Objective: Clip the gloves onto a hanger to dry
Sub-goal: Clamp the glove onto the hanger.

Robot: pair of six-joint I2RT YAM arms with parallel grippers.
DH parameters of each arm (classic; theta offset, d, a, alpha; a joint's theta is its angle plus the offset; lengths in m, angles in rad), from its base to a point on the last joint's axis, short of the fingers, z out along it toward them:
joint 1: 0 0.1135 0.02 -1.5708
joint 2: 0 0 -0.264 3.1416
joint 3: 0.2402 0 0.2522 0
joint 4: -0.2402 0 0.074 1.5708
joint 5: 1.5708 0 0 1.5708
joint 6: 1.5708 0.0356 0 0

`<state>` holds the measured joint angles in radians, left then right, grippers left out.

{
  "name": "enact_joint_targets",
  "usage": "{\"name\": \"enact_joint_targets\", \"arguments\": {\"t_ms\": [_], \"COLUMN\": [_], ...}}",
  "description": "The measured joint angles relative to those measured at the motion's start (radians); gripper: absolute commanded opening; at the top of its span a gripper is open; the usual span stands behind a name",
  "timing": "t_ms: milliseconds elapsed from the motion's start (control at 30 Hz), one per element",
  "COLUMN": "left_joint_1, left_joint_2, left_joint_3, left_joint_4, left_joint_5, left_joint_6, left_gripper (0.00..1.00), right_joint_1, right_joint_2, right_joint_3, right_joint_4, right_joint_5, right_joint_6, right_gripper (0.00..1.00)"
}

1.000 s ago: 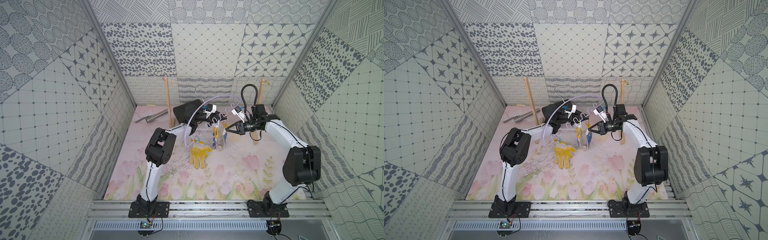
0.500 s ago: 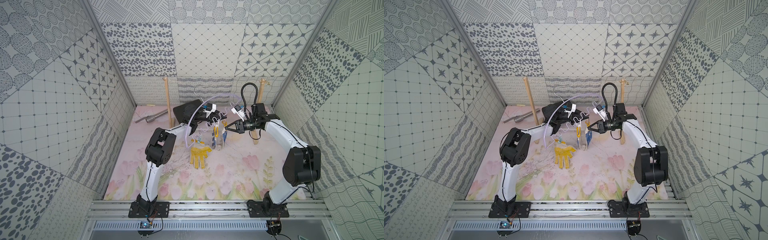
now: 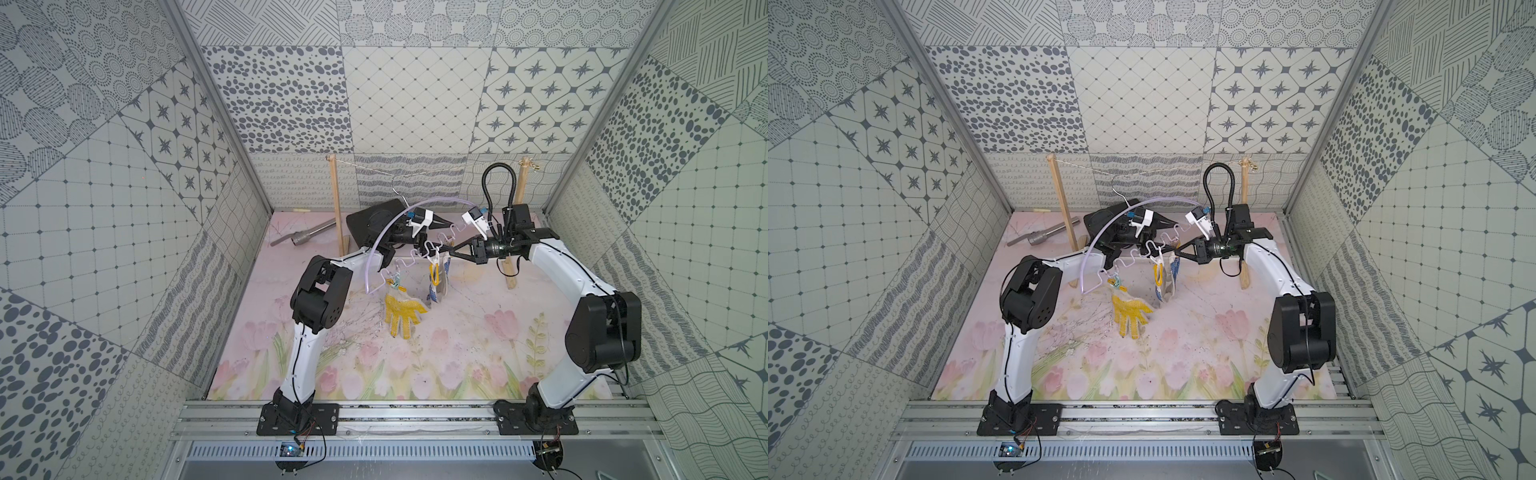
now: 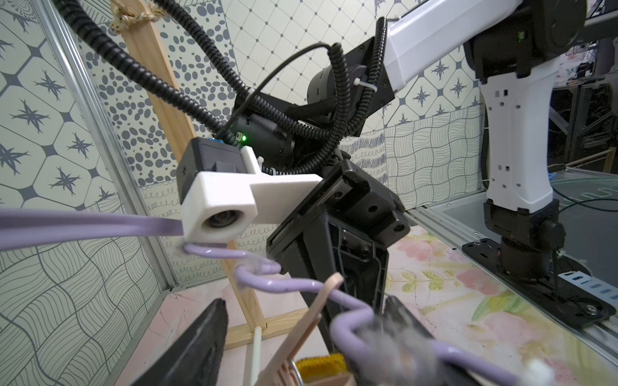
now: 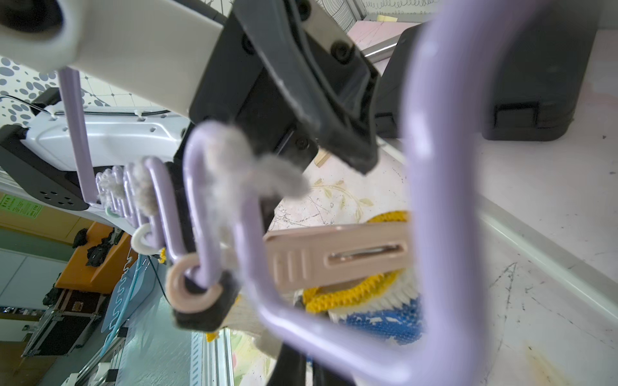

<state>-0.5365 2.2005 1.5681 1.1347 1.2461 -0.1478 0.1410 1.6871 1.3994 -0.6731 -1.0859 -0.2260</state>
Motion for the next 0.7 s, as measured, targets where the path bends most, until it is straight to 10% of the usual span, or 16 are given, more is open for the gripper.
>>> {"name": "enact_joint_targets", "arguments": {"t_ms": [233, 700], "left_joint_1": [0.002, 0.063], "left_joint_2": [0.003, 0.020], "left_joint_3": [-0.018, -0.088], "left_joint_4": [-0.001, -0.103], "left_joint_5": [-0.003, -0.053], "left_joint_6": [0.009, 0.136], "left_gripper": [0.95, 1.00], "right_joint_1": [0.000, 0.005], "right_joint_2": [-0.035, -0.228], "right_joint_3": [-0.072, -0.360], "right_joint_4": [0.085, 0.295], "right_joint_5": [0.089, 0.372], "right_joint_6": [0.070, 0.295], "right_gripper": [0.70, 0.84]}}
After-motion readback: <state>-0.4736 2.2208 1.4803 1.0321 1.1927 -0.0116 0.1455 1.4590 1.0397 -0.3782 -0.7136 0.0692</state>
